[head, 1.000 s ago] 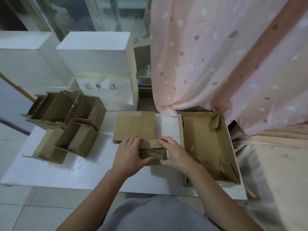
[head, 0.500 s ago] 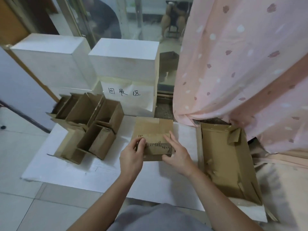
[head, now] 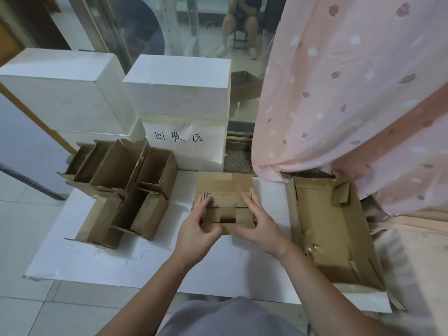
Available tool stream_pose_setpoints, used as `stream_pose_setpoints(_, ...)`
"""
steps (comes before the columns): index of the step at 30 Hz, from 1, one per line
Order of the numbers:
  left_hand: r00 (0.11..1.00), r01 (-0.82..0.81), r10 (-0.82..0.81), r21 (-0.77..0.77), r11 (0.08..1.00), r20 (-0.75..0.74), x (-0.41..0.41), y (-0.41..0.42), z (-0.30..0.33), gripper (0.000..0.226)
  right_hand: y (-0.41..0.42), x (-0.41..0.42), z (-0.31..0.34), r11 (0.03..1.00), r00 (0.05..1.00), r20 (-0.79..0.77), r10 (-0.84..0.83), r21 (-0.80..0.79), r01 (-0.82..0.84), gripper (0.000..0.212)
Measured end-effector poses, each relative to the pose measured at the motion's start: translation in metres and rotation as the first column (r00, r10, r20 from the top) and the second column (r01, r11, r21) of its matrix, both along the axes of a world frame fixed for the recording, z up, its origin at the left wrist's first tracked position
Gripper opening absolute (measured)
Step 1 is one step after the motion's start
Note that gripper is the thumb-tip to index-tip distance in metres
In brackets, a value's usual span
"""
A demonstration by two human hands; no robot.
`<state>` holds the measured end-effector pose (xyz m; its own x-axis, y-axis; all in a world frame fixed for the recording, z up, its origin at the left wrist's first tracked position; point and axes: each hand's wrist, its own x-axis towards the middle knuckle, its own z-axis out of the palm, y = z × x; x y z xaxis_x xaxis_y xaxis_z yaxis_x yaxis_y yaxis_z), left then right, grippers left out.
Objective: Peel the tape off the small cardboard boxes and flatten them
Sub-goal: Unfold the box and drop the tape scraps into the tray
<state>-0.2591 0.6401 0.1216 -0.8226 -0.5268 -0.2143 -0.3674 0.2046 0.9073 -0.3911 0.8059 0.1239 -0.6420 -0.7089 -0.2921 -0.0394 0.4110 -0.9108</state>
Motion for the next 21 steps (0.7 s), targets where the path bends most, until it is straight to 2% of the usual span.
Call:
stream_pose_setpoints(4, 0.998, 0.06, -0.06, -0.005, 0.998, 0.003, -0.001, -0.01, 0.002, 0.095, -0.002, -0.002, 0.005, 0.996, 0.993, -0.112, 0.048, 0.076, -0.039, 0.105)
stream_pose_setpoints(9, 0.999, 0.037, -0.039, -0.097, 0.995, -0.023, -0.001, -0.014, 0.006, 0.098, -0.009, 0.006, 0.009, 0.995, 0.973, -0.229, 0.03, 0.097, -0.007, 0.105)
stream_pose_setpoints(16, 0.998, 0.004, -0.006, -0.03, 1.0, -0.069, 0.009, -0.013, 0.013, 0.091, -0.009, 0.012, 0.013, 0.999, 0.987, -0.16, -0.023, 0.036, 0.029, 0.115)
stream_pose_setpoints(21, 0.994, -0.03, 0.033, 0.022, 0.999, -0.109, 0.019, -0.012, 0.007, 0.098, -0.01, 0.017, 0.009, 0.999, 0.994, -0.106, -0.013, 0.033, 0.017, 0.123)
